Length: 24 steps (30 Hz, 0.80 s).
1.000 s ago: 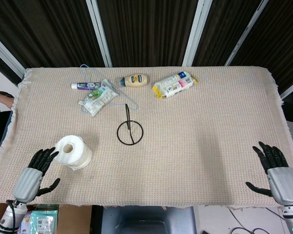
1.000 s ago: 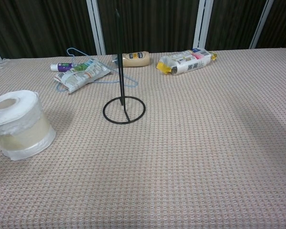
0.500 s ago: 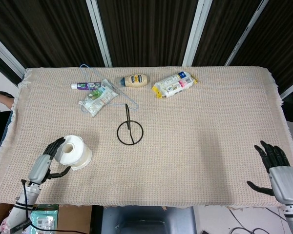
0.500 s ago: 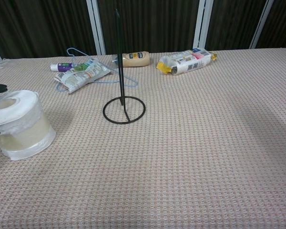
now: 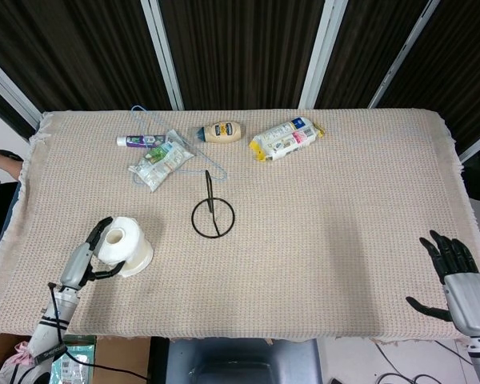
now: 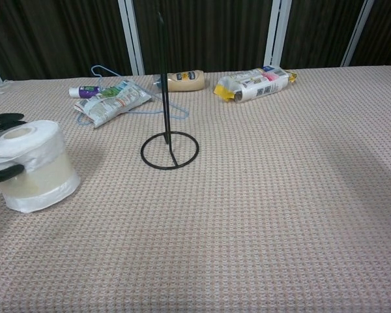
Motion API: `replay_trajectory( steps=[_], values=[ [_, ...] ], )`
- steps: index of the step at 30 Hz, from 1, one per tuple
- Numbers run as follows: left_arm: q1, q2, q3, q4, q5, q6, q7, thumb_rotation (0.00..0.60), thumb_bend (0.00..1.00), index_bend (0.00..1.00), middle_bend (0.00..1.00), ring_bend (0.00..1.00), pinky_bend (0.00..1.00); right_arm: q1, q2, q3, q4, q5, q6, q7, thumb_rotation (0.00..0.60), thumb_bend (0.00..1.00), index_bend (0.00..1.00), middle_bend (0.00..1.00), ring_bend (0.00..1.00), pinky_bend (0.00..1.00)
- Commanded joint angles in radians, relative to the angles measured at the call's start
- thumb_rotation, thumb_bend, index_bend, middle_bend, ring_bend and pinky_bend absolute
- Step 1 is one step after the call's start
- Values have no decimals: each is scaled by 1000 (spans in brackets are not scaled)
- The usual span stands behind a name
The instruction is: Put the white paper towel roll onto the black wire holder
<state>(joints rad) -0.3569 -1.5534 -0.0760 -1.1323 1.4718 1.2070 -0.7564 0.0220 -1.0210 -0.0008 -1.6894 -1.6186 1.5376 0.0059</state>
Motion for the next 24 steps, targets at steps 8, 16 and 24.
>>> replay_trajectory(
  steps=[8, 16, 24],
  values=[
    [1, 7, -116, -117, 7, 179, -46, 600, 493, 438, 562, 620, 890, -1, 4, -5, -2, -9, -2, 7, 600, 119, 0, 0, 0, 0],
    [-112, 29, -276, -369, 2, 215, 51, 600, 482, 435, 560, 620, 892, 0, 5, -12, -4, -17, -7, 10, 600, 118, 0, 0, 0, 0],
    [-217, 6, -355, -458, -74, 125, 187, 600, 481, 441, 564, 621, 896, -2, 10, -11, -5, -20, 2, 20, 600, 118, 0, 0, 0, 0]
  ],
)
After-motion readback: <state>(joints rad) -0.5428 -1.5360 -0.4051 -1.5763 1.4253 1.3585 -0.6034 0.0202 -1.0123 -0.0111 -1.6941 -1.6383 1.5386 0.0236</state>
